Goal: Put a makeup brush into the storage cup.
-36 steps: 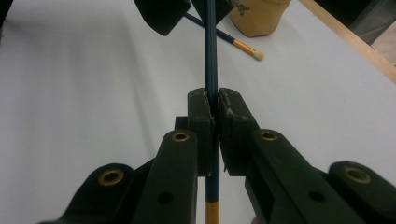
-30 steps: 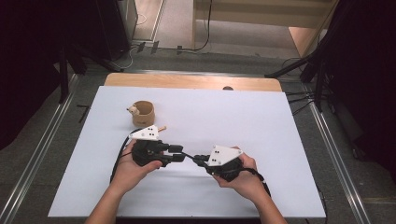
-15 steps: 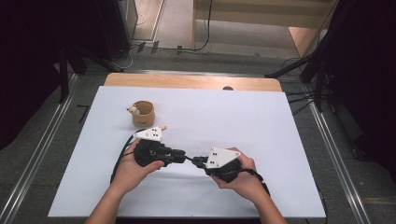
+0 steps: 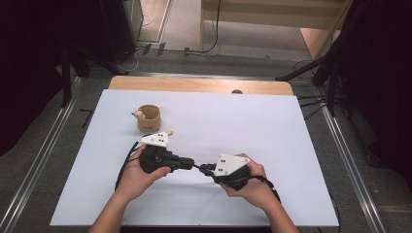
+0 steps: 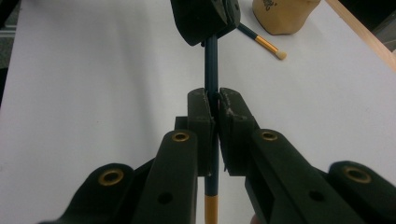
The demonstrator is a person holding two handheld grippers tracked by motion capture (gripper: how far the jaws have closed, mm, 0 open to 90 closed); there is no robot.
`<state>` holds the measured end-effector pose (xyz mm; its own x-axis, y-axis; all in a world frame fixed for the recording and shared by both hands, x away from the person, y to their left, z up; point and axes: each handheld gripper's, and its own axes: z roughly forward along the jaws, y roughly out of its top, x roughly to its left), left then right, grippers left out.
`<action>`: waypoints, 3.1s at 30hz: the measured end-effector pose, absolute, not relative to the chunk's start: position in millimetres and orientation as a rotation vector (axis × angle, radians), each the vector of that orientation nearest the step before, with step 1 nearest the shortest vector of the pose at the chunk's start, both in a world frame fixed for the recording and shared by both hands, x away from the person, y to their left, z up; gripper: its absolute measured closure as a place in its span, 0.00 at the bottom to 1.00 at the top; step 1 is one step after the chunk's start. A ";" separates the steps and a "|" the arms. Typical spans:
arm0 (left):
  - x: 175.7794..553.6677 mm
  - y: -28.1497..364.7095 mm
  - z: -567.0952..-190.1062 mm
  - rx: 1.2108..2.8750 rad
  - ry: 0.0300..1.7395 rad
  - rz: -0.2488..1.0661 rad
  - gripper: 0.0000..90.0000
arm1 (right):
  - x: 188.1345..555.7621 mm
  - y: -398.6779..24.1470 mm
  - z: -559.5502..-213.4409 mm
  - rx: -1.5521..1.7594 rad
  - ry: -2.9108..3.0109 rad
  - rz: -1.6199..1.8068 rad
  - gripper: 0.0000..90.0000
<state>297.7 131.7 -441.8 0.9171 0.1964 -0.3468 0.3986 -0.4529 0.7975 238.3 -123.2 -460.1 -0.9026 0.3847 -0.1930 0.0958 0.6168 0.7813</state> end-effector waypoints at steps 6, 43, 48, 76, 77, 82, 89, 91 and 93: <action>297.3 136.2 -437.9 2.019 0.446 -0.186 0.96 | 240.2 -125.5 -458.7 0.522 2.439 1.241 0.71; 285.7 150.2 -441.8 1.687 0.583 0.150 0.96 | 236.5 -113.9 -471.3 1.562 1.893 1.778 0.02; 282.9 147.5 -442.3 1.678 0.572 0.161 0.96 | 236.5 -116.5 -471.2 1.622 1.830 1.871 0.06; 268.0 128.5 -450.4 1.658 0.520 0.186 0.96 | 251.9 -141.7 -485.3 2.087 1.499 2.180 0.18; 267.7 128.0 -450.6 1.661 0.518 0.186 0.96 | 252.4 -142.3 -485.2 2.100 1.493 2.186 0.18; 265.3 124.3 -451.7 1.666 0.507 0.182 0.96 | 255.5 -144.5 -486.7 2.139 1.475 2.184 0.20; 261.6 118.5 -453.6 1.674 0.494 0.183 0.96 | 257.9 -145.7 -491.1 2.207 1.438 2.185 0.34; 261.1 117.3 -454.5 1.674 0.496 0.180 0.96 | 258.0 -146.1 -491.6 2.213 1.435 2.185 0.38; 261.2 117.3 -455.2 1.682 0.493 0.188 0.96 | 258.1 -146.6 -491.8 2.227 1.429 2.186 0.44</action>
<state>261.2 117.3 -455.2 0.8935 0.4222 -0.1532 0.2130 -0.0981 0.9721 258.1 -146.6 -491.8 -0.1340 0.3463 0.9285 0.7114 -0.6187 0.3334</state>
